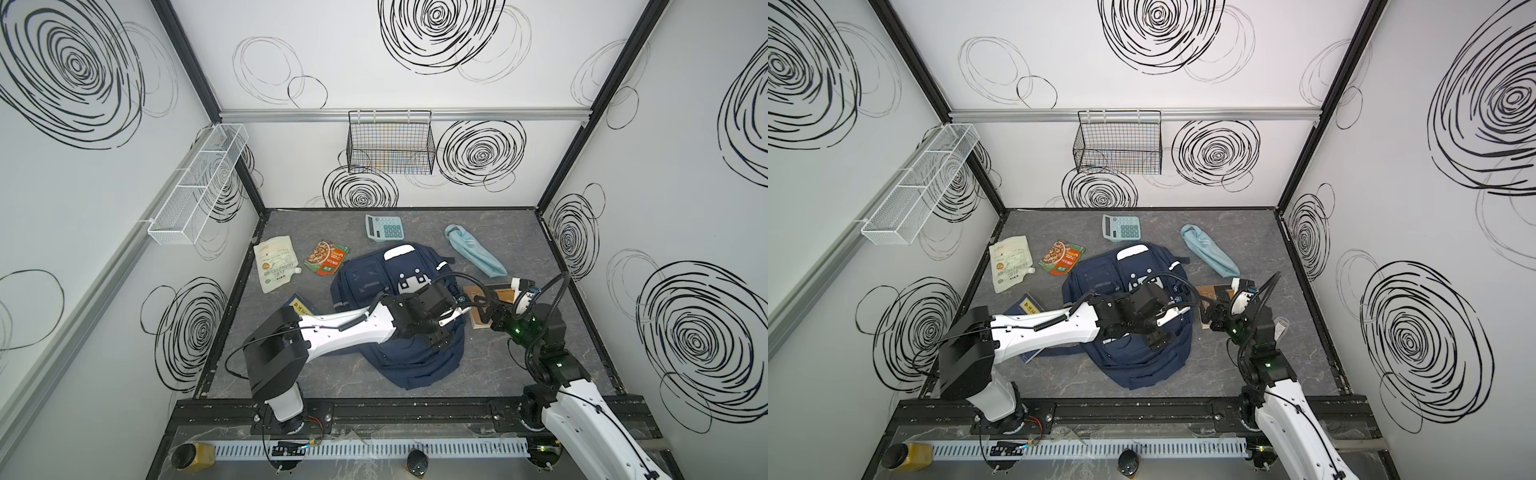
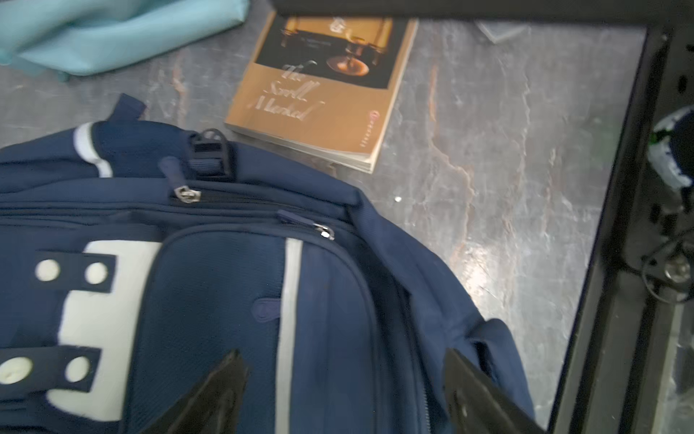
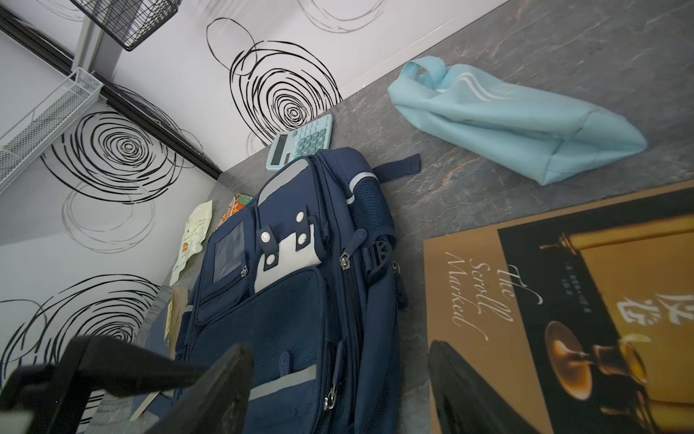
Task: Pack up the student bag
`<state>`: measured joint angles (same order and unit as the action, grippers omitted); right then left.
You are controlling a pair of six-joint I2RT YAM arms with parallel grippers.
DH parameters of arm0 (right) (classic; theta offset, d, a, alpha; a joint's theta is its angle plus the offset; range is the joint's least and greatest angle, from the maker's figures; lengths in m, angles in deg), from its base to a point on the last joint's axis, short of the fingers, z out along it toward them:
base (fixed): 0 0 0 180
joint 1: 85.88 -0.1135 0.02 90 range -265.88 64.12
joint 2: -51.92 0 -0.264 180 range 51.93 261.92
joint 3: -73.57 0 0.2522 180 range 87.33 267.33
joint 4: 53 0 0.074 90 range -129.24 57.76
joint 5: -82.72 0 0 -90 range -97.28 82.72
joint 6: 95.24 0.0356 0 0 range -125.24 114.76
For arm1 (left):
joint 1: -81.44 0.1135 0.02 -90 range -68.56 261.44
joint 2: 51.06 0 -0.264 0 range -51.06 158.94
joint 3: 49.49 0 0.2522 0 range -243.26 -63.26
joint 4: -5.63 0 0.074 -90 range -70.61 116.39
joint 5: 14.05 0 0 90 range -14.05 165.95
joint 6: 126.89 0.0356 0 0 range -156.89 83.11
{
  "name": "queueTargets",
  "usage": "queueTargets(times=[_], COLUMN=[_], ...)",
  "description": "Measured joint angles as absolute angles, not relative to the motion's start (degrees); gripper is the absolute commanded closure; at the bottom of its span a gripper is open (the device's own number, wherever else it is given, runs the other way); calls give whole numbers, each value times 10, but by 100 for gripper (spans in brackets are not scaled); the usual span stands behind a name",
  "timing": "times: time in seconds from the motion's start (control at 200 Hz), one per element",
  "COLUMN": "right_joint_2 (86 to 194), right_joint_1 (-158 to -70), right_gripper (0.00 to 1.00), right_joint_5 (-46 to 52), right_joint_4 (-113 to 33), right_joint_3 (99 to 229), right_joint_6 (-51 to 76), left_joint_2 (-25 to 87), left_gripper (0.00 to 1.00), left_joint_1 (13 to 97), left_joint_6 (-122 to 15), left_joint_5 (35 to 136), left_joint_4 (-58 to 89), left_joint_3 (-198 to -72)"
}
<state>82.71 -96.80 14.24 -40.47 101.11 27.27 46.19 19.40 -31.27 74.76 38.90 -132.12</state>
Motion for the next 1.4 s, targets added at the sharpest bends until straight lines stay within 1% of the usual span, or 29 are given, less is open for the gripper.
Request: queueTargets(times=[0.165,0.405,0.505,0.6,0.79,0.931,1.046,1.186,1.251,1.401], right_joint_2=[819,816,816,815,811,809,807,804,803,801], right_joint_1=[-971,-972,-972,-972,-972,-973,-975,-976,-976,-976], right_gripper=[20,20,20,20,20,20,20,20,20,20], right_joint_5=[105,92,91,91,92,93,94,94,94,93], right_joint_4=[-382,-377,-378,-378,-378,-382,-383,-383,-383,-384], right_joint_3=[1018,1018,1018,1018,1017,1014,1014,1014,1013,1009], right_joint_6=[268,267,267,267,267,270,271,271,271,271], left_joint_2=[493,527,527,522,475,475,493,524,534,547], left_gripper=[18,19,18,17,18,18,17,17,19,31], left_joint_1=[187,188,193,210,252,260,249,227,219,213], left_joint_6=[-302,-286,-286,-295,-321,-330,-330,-322,-319,-309], left_joint_5=[728,698,708,743,806,806,801,770,755,710], left_joint_4=[389,384,381,381,361,357,360,366,367,371], left_joint_3=[-1321,-1323,-1323,-1322,-1299,-1299,-1300,-1309,-1314,-1324])
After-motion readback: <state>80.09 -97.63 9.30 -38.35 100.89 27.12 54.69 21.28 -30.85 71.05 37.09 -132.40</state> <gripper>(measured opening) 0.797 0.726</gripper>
